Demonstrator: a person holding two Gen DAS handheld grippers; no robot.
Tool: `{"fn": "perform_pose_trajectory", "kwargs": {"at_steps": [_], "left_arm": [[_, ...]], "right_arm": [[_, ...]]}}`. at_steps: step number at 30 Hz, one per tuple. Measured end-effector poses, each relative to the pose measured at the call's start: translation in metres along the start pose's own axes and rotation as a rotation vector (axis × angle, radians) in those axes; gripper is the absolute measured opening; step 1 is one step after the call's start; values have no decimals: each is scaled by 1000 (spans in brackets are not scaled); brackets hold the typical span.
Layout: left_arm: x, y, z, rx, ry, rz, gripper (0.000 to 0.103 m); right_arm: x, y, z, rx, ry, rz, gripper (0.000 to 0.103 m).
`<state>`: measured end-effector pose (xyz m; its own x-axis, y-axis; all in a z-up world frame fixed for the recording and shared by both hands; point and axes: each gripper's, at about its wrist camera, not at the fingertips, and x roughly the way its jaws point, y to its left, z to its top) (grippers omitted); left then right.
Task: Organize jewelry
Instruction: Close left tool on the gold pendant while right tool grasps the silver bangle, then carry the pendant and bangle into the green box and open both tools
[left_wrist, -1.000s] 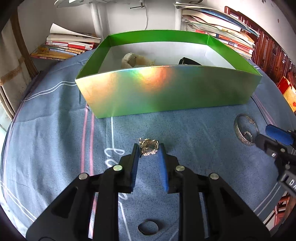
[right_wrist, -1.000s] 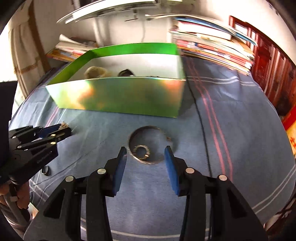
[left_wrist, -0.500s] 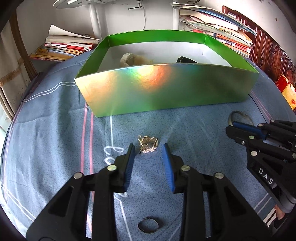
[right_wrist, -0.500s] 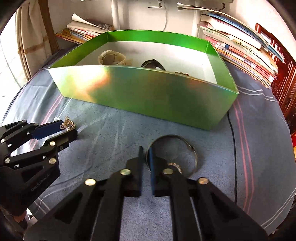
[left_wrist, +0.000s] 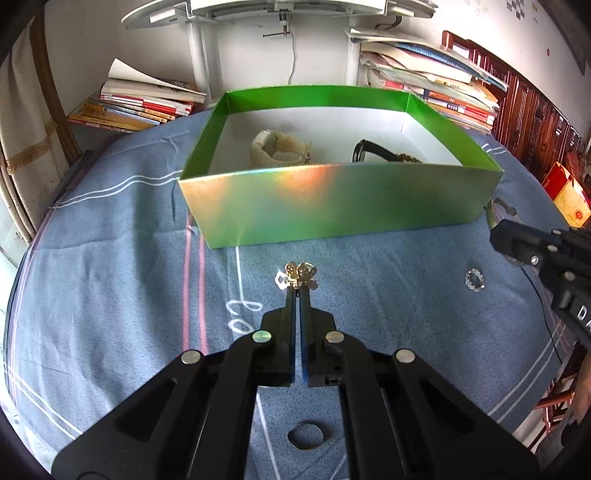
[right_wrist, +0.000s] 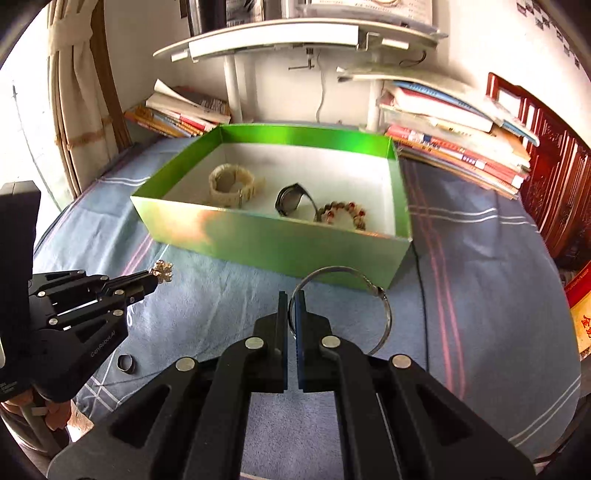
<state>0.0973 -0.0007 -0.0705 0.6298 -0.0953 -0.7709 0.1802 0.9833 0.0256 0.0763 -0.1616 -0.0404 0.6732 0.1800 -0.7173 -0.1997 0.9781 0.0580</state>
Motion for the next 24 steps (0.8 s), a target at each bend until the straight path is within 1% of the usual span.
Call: {"fn": "perform_pose_trajectory", "kwargs": {"at_steps": [3,8,11,14,17,18,20,22,24], "left_arm": [[-8,2,-1,7,-20,-1,2],[-7,4,-6,13,-2,1,2],[-14,8,-1,8,-12,-5,2],[-28,11,14,18,-60,7,2],[-43,12,40,31,-120,15,3],[-46,12,51,32,-146,22,3],[-44,10,71,45,-176,32,3],[-34,8,87,47,-160,12,3],[-16,5,100,44,-133,5,3]], "right_arm": [[0,-1,-1,-4,3,-5,4],[20,1,-13,5,65,10,4],[13,1,-7,2,42,7,4],[-6,-2,11,-4,-23,-8,4],[-21,-5,39,-17,-93,-26,4],[-20,-8,50,-10,-103,-19,4],[-8,-17,71,20,-89,9,4],[12,-23,86,34,-58,14,4],[35,-27,93,49,-24,1,4]]}}
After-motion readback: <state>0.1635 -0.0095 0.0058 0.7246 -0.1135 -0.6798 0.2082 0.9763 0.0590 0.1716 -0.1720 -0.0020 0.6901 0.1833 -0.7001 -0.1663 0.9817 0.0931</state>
